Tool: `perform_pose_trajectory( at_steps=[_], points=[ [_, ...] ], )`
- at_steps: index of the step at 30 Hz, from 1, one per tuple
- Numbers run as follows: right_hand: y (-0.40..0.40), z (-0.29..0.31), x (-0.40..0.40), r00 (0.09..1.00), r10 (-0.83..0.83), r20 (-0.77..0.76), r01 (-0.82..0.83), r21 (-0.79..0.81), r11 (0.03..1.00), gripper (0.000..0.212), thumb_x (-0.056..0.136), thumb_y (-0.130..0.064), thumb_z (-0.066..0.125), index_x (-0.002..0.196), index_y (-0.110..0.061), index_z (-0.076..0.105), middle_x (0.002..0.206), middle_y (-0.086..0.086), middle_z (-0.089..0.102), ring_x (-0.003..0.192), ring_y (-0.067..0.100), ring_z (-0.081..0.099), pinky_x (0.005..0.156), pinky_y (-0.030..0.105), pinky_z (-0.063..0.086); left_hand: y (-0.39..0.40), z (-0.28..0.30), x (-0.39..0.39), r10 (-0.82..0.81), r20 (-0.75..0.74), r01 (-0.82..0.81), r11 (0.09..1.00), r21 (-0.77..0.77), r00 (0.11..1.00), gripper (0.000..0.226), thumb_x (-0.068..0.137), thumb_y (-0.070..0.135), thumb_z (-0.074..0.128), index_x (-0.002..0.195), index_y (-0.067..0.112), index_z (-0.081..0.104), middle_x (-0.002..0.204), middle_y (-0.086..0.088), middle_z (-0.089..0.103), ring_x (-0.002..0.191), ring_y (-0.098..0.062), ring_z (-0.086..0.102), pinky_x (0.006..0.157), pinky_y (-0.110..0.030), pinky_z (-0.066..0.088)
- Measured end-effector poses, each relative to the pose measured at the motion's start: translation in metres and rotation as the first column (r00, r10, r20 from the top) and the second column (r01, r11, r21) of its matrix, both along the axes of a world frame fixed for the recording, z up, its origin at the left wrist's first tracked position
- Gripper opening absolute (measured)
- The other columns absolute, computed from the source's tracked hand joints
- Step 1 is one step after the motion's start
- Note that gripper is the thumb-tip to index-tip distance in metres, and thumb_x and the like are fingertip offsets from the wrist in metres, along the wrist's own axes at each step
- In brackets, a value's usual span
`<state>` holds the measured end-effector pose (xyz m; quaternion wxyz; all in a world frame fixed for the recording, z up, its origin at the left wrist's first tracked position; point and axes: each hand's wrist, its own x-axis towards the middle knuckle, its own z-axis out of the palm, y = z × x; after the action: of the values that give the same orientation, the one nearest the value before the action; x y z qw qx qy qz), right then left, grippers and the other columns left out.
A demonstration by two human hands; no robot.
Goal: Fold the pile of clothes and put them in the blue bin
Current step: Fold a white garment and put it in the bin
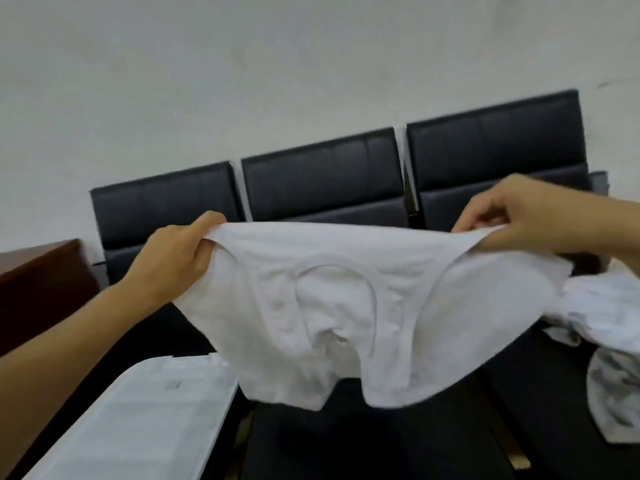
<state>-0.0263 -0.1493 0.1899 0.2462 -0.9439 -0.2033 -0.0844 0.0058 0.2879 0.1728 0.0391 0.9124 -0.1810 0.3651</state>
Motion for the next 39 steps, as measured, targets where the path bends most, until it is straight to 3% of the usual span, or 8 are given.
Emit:
perform_pose_trajectory(
  at_steps=[4, 8, 12, 16, 23, 28, 33, 39],
  points=[
    [0.009, 0.060, -0.029, 0.920, -0.030, 0.392, 0.058, -0.062, 0.996, 0.029, 0.084, -0.013, 0.073, 0.081, -0.042, 0.069, 0.085, -0.014, 0.065, 0.083, 0.013, 0.061, 0.077, 0.025, 0.047, 0.025, 0.027, -0.055, -0.018, 0.101, 0.037, 0.982, -0.187, 0.995, 0.025, 0.093, 0.000, 0.054, 0.114, 0.012, 0.060, 0.074, -0.015, 0.068, 0.061, -0.036, 0.063, 0.064, -0.043, 0.055],
    [0.021, 0.072, -0.044, 0.828, -0.052, 0.558, 0.004, 0.087, 0.996, 0.025, 0.090, -0.012, 0.062, 0.092, -0.037, 0.065, 0.084, -0.017, 0.062, 0.081, 0.014, 0.055, 0.068, 0.011, 0.041, 0.026, 0.034, -0.084, -0.108, -0.015, 0.090, 0.891, -0.446, 0.994, 0.026, 0.096, 0.005, 0.054, 0.085, 0.026, 0.065, 0.074, 0.017, 0.067, 0.071, 0.001, 0.061, 0.063, -0.006, 0.042],
    [0.023, 0.040, -0.028, 0.939, -0.054, 0.339, 0.027, 0.084, 0.996, 0.014, 0.092, -0.019, 0.064, 0.087, -0.032, 0.067, 0.086, -0.014, 0.067, 0.077, 0.005, 0.060, 0.066, 0.025, 0.044, 0.022, 0.001, -0.082, -0.258, -0.328, 0.009, 0.797, -0.603, 0.909, 0.025, 0.098, 0.017, 0.058, 0.078, 0.020, 0.073, 0.074, 0.013, 0.072, 0.066, -0.001, 0.067, 0.060, -0.016, 0.048],
    [0.020, -0.048, 0.014, 0.998, -0.043, -0.054, 0.039, -0.072, 0.997, 0.009, 0.084, -0.026, 0.076, 0.076, -0.030, 0.076, 0.072, -0.006, 0.074, 0.066, 0.008, 0.068, 0.064, 0.029, 0.057, 0.015, -0.085, -0.048, -0.269, -0.643, -0.135, 0.851, -0.507, 0.717, 0.021, 0.094, 0.019, 0.064, 0.078, 0.017, 0.076, 0.073, 0.003, 0.073, 0.067, -0.006, 0.068, 0.060, -0.019, 0.050],
    [0.001, -0.218, 0.102, 0.822, -0.041, -0.568, -0.110, -0.230, 0.967, 0.011, 0.083, -0.028, 0.078, 0.073, -0.024, 0.077, 0.074, -0.006, 0.072, 0.069, 0.003, 0.066, 0.064, 0.020, 0.051, 0.010, -0.251, 0.039, -0.138, -0.790, -0.182, 0.936, -0.301, 0.597, 0.023, 0.095, 0.014, 0.063, 0.073, 0.021, 0.068, 0.075, 0.002, 0.067, 0.069, -0.008, 0.064, 0.061, -0.013, 0.049],
    [-0.008, -0.293, 0.182, 0.881, -0.083, -0.466, -0.054, -0.273, 0.960, 0.015, 0.090, -0.022, 0.070, 0.077, -0.029, 0.067, 0.089, -0.004, 0.068, 0.084, 0.010, 0.063, 0.071, 0.022, 0.043, 0.015, -0.309, 0.109, 0.015, -0.823, -0.182, 0.977, -0.108, 0.568, 0.019, 0.096, 0.012, 0.058, 0.077, 0.014, 0.062, 0.074, -0.003, 0.063, 0.071, -0.023, 0.063, 0.070, -0.046, 0.054],
    [-0.003, -0.307, 0.240, 0.934, -0.180, -0.308, 0.119, -0.205, 0.971, 0.002, 0.092, -0.022, 0.068, 0.091, -0.021, 0.069, 0.094, 0.005, 0.069, 0.085, 0.019, 0.064, 0.079, 0.036, 0.051, 0.011, -0.306, 0.166, 0.010, -0.735, -0.164, 0.977, -0.137, 0.678, 0.026, 0.096, 0.015, 0.056, 0.076, 0.031, 0.057, 0.077, 0.000, 0.064, 0.073, -0.022, 0.063, 0.070, -0.046, 0.056],
    [0.007, -0.270, 0.247, 0.974, -0.182, -0.132, 0.164, -0.137, 0.977, 0.015, 0.093, -0.024, 0.066, 0.105, -0.016, 0.070, 0.098, 0.006, 0.067, 0.093, 0.026, 0.063, 0.087, 0.049, 0.055, -0.007, -0.273, 0.179, -0.122, -0.584, -0.095, 0.941, -0.326, 0.802, 0.013, 0.096, 0.005, 0.057, 0.099, 0.010, 0.068, 0.093, -0.005, 0.069, 0.086, -0.025, 0.065, 0.079, -0.044, 0.056]
  ],
)
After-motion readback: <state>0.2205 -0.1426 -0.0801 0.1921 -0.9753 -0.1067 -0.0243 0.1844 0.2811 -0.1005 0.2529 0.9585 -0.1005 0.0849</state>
